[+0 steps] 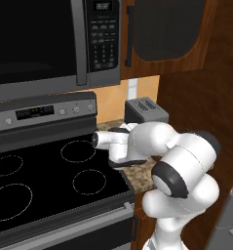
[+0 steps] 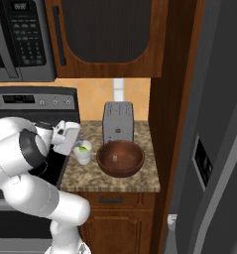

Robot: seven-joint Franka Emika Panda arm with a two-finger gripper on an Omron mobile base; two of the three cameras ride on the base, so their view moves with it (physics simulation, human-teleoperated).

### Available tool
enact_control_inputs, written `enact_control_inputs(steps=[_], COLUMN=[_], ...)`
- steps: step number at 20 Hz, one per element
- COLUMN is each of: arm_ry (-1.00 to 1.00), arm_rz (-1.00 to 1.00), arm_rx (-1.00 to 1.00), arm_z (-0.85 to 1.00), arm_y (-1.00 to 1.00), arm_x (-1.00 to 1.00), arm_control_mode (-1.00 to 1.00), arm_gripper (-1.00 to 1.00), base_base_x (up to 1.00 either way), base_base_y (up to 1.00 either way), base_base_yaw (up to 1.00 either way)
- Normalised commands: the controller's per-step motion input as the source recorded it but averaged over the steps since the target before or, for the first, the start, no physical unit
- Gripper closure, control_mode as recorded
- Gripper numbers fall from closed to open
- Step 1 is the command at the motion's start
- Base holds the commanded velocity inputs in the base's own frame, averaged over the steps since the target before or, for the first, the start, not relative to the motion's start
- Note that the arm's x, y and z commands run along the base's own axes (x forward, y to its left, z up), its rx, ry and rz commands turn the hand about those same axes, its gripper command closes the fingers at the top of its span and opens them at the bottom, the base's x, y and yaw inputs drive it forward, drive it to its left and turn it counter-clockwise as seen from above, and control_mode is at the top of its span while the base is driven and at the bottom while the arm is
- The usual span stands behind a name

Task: Grab a lemon wedge from the fridge and one ice cube from the ice bowl, and put them in the glass of lemonade.

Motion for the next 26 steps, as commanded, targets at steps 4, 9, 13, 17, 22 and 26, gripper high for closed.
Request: enact_control_inputs(steps=[4, 9, 13, 17, 22, 26], arm_ry=[0.07, 0.06, 0.00, 0.00, 0.00, 0.00], arm_rz=[-0.04, -0.04, -0.01, 0.00, 0.00, 0.00], arm_rx=[0.08, 0.03, 0.00, 0.00, 0.00, 0.00], arm_z=[-0.22, -0.38, -0.37, -0.15, 0.00, 0.00], arm_y=[-0.21, -0.05, 0.00, 0.00, 0.00, 0.00], arm_x=[0.13, 0.23, -0.04, -0.21, -0.23, -0.12], arm_control_mode=[-1.00, -1.00, -1.00, -1.00, -1.00, -1.00], arm_gripper=[1.00, 1.00, 1.00, 1.00, 1.00, 1.00], base_base_x=[0.00, 0.00, 0.00, 0.00, 0.00, 0.00], base_base_y=[0.00, 0.00, 0.00, 0.00, 0.00, 0.00], base_base_yaw=[0.00, 0.00, 0.00, 0.00, 0.00, 0.00])
